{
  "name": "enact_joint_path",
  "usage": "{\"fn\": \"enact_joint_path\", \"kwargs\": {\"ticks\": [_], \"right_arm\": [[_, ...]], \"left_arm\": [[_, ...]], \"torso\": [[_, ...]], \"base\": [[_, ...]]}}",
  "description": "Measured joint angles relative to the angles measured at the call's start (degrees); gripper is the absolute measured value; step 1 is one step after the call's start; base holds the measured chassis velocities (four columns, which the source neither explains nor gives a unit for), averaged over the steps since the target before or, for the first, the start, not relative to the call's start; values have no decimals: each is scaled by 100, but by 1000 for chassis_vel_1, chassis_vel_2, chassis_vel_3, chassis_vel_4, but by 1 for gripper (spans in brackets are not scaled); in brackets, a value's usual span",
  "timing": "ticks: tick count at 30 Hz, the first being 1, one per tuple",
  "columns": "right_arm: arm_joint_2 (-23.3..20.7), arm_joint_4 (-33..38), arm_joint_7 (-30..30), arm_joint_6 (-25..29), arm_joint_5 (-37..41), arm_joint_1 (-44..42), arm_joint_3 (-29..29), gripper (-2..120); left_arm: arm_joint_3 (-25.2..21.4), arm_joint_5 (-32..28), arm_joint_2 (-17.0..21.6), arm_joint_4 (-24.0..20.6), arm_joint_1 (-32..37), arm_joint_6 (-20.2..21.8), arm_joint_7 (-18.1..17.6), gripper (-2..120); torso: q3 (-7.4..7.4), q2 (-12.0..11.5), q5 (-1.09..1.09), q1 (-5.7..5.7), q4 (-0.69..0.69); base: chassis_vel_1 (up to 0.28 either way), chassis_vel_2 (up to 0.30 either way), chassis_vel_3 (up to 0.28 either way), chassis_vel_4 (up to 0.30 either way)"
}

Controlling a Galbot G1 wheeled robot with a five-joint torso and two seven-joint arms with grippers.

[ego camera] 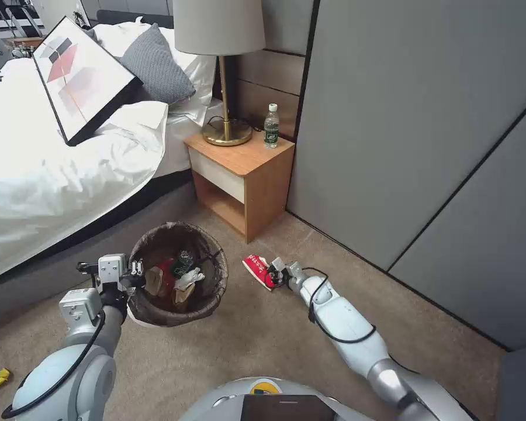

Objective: Pick up the trash bin, then pick up the garbage from the floor and place it into the trash bin.

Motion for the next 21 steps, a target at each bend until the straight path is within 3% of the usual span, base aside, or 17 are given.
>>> {"fn": "enact_joint_path", "kwargs": {"ticks": [1,4,8,15,21], "right_arm": [[0,0,0,0,0,0,0,3],[-378,1561,382,-198,514,-524,228,3],[-587,2244,495,-315,728,-724,439,3],[-1170,4440,668,-708,1290,-1168,1036,3],[-1159,5631,771,-908,1491,-1342,1156,3]], "left_arm": [[0,0,0,0,0,0,0,7],[-28,-7,1,0,23,4,-2,7],[-30,-6,-9,0,10,7,-3,7],[-4,-1,-28,0,-12,33,-7,7],[37,23,-38,0,-32,44,-13,7]], "torso": [[0,0,0,0,0],[-1,0,1,0,1],[-1,0,-1,0,1],[-1,0,0,0,0],[-1,0,0,0,0]], "base": [[0,0,0,0],[0,0,0,0],[0,0,0,0],[0,0,0,0],[0,0,0,0]]}}
